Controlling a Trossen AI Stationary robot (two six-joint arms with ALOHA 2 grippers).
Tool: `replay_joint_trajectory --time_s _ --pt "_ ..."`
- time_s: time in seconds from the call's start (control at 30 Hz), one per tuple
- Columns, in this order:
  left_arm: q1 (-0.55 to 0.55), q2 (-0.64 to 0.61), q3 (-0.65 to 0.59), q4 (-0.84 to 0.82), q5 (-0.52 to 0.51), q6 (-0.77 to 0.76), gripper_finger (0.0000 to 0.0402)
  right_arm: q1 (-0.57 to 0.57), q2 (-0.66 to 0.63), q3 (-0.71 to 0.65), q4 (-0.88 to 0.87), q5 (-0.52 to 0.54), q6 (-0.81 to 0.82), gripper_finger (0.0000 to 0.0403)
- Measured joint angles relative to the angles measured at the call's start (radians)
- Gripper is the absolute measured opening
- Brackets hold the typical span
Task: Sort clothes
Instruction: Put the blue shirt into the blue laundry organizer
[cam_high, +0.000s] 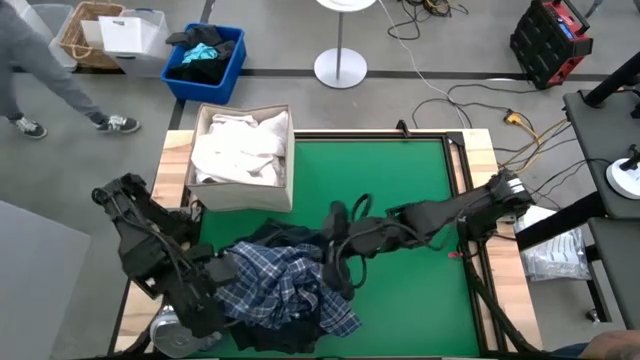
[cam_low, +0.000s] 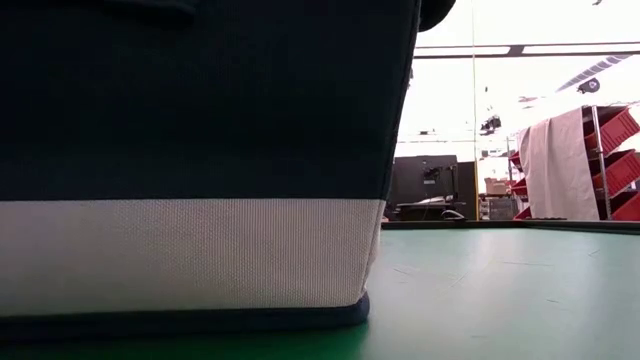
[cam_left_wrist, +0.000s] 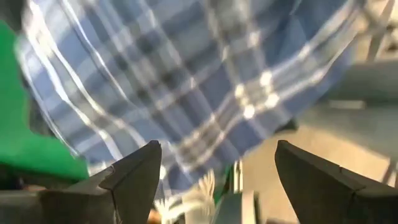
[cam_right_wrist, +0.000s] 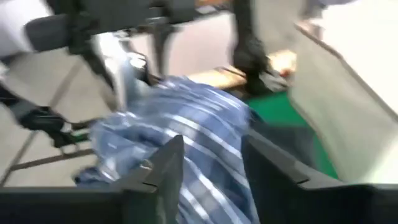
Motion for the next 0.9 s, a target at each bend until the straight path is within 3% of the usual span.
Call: replay_joint_trajectory --time_s 0.33,0.4,0.57,0.9 --pt "0.0 0.0 0.209 -0.035 -0.282 0.052 0.0292 -0.029 0.276 0.006 0.565 -0.254 -0.213 0.0022" --pt "0.0 -0.001 0.245 -0.036 -0.365 0.064 0.0292 -0.044 0.33 0.013 0.638 -0.324 -0.218 0.0014" --pt "-0.002 -0.001 0.306 -0.037 -0.491 0.132 0.0292 -0.081 0.45 0.026 0.654 -0.414 -0.131 0.0012" --pt "-0.002 0.0 0.253 -0.037 -0.509 0.156 0.0292 -0.093 0.574 0.033 0.608 -0.402 -0.082 0.0012"
